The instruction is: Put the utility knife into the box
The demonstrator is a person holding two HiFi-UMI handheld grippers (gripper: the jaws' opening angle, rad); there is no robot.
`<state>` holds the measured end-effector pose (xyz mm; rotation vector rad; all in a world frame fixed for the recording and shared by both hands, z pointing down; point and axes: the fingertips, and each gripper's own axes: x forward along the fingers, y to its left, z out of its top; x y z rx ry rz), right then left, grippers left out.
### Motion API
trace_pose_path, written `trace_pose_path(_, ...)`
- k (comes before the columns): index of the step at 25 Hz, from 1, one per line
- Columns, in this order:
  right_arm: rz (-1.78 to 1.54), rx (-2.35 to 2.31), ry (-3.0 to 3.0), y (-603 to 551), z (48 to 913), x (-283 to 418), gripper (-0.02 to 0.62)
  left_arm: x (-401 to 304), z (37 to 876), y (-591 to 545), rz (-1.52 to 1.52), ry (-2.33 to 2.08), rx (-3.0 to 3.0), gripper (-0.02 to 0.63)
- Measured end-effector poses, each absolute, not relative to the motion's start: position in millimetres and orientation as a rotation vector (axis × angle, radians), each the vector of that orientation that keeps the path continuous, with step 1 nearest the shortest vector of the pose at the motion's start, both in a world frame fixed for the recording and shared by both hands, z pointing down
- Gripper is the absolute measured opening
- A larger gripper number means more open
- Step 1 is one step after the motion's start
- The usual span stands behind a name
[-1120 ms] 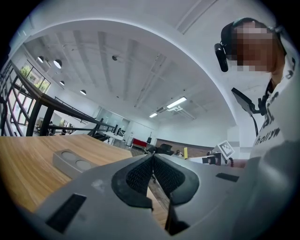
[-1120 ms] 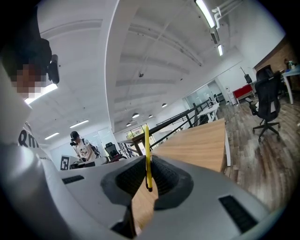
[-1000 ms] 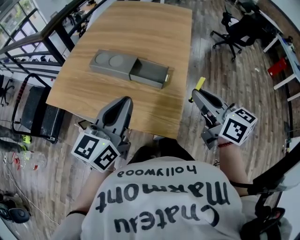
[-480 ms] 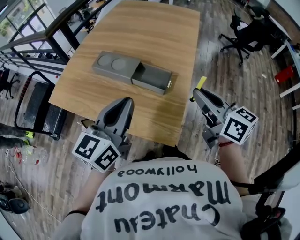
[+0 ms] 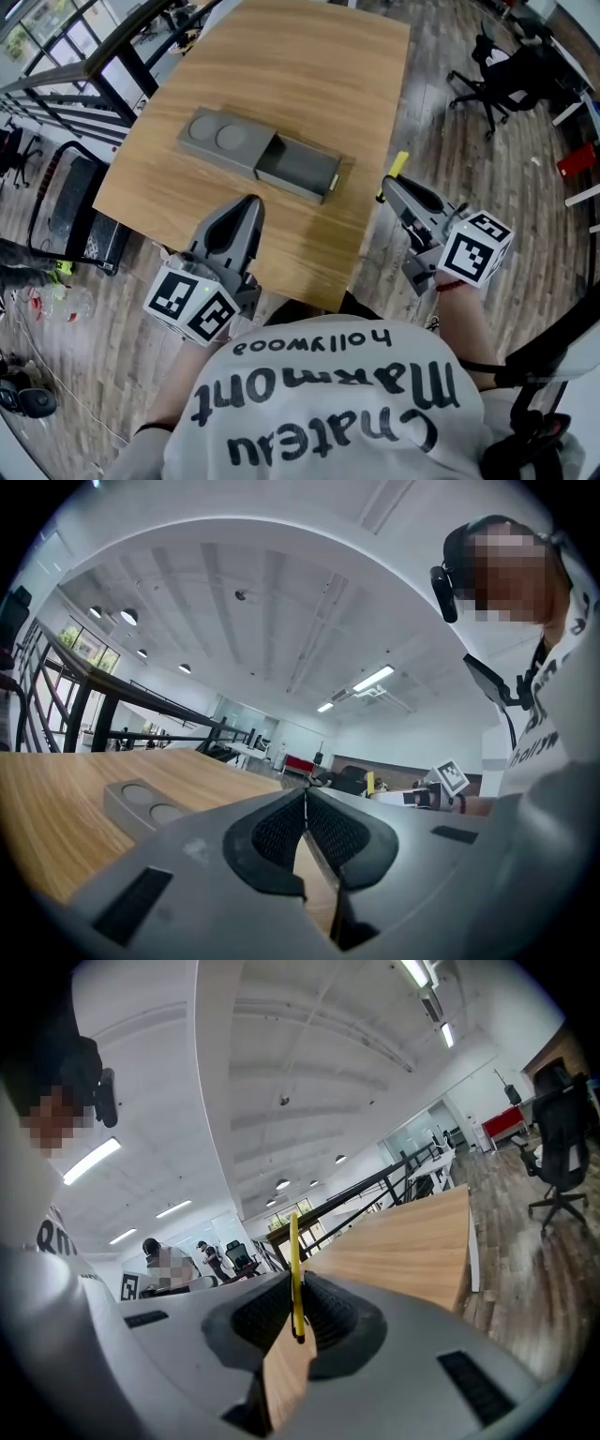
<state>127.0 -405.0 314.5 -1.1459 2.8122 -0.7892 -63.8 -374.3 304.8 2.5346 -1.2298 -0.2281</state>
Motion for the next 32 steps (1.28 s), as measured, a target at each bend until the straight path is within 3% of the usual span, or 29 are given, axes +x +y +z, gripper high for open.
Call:
trace_pose_path(13, -0.913, -1.038, 2.911, -462.0, 343.6, 133.7, 0.048, -47.0, 335.1, -411.2, -0.199, -1.317, 2.399, 0.012)
trace_pose_path(32, -0.958, -0.756, 3.111, -546.6, 383.6, 70.9, 0.048, -72.7, 360.6, -445.6, -0.175, -1.504, 2.198, 0.012)
